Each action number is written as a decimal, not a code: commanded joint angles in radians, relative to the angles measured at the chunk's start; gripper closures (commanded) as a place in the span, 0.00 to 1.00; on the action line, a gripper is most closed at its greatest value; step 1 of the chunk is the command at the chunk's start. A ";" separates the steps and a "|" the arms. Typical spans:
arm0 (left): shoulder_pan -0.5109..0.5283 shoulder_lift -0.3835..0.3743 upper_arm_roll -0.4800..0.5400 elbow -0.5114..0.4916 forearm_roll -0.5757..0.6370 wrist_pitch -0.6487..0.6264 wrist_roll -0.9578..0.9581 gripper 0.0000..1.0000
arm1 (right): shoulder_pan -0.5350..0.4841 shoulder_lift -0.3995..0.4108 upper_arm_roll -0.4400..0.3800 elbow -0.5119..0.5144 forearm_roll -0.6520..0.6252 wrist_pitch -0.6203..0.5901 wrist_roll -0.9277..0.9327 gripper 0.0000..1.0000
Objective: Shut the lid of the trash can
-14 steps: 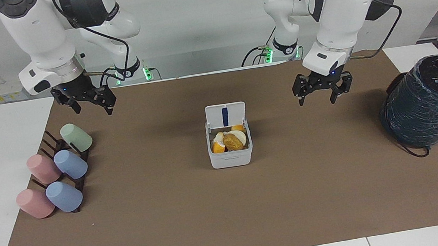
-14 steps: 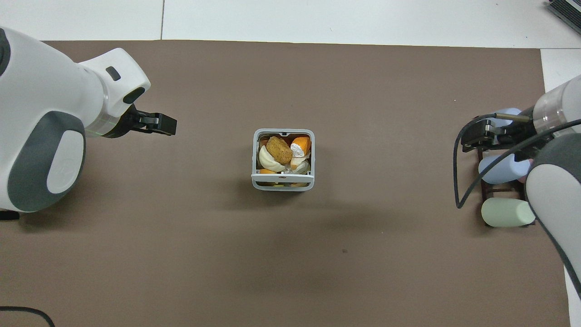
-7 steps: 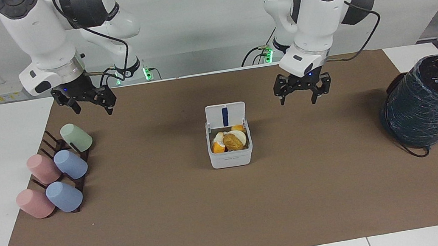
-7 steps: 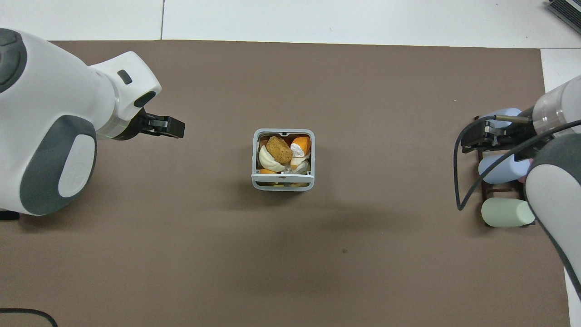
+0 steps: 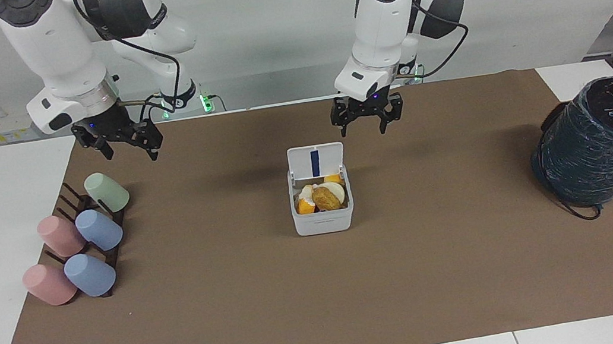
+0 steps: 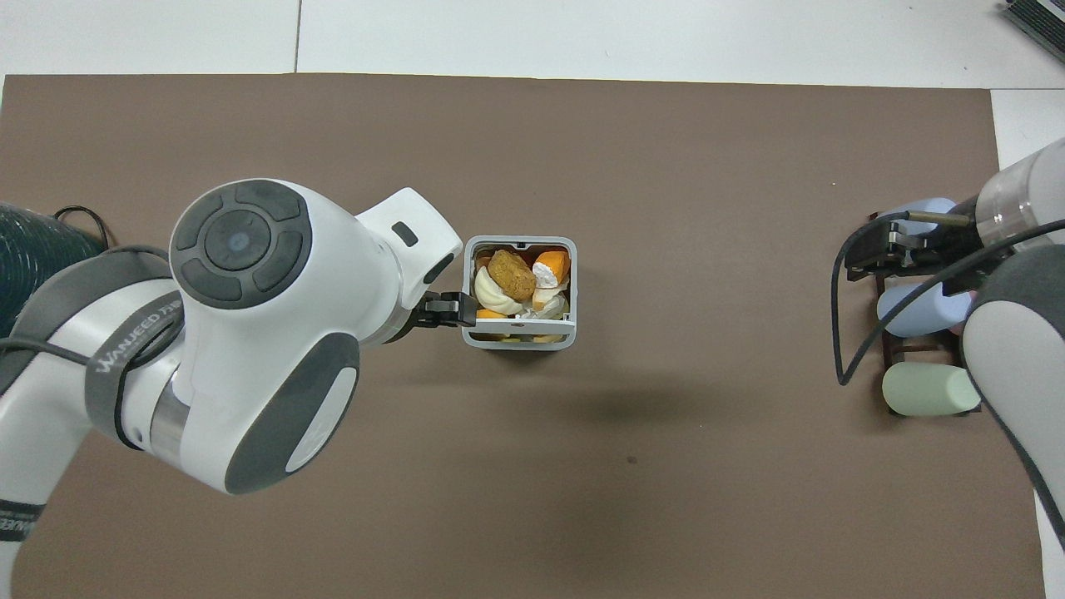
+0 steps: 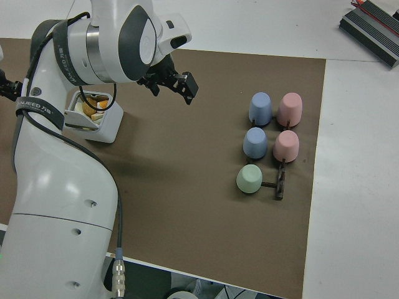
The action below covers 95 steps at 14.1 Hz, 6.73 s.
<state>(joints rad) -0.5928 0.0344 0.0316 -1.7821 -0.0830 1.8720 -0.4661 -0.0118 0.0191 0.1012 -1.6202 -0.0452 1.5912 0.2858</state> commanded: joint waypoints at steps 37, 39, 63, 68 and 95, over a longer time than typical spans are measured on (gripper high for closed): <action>-0.093 0.242 0.016 -0.169 -0.052 0.796 -0.237 0.93 | -0.013 -0.025 0.005 -0.029 0.019 0.015 -0.030 0.00; -0.093 0.254 0.017 -0.169 -0.052 0.796 -0.204 0.93 | -0.013 -0.025 0.003 -0.027 0.019 0.015 -0.030 0.00; 0.312 0.220 0.031 0.245 0.009 -0.082 0.308 0.73 | -0.013 -0.025 0.005 -0.027 0.019 0.015 -0.030 0.00; 0.341 0.162 0.031 0.250 0.060 -0.135 0.342 0.19 | -0.013 -0.025 0.005 -0.027 0.019 0.015 -0.030 0.00; 0.387 0.058 0.044 0.210 0.123 -0.143 0.466 0.00 | -0.013 -0.025 0.005 -0.027 0.019 0.015 -0.030 0.00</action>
<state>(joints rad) -0.2124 0.1166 0.0812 -1.5416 0.0177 1.7249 -0.0145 -0.0118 0.0190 0.1012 -1.6207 -0.0451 1.5912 0.2858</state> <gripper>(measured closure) 0.000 0.000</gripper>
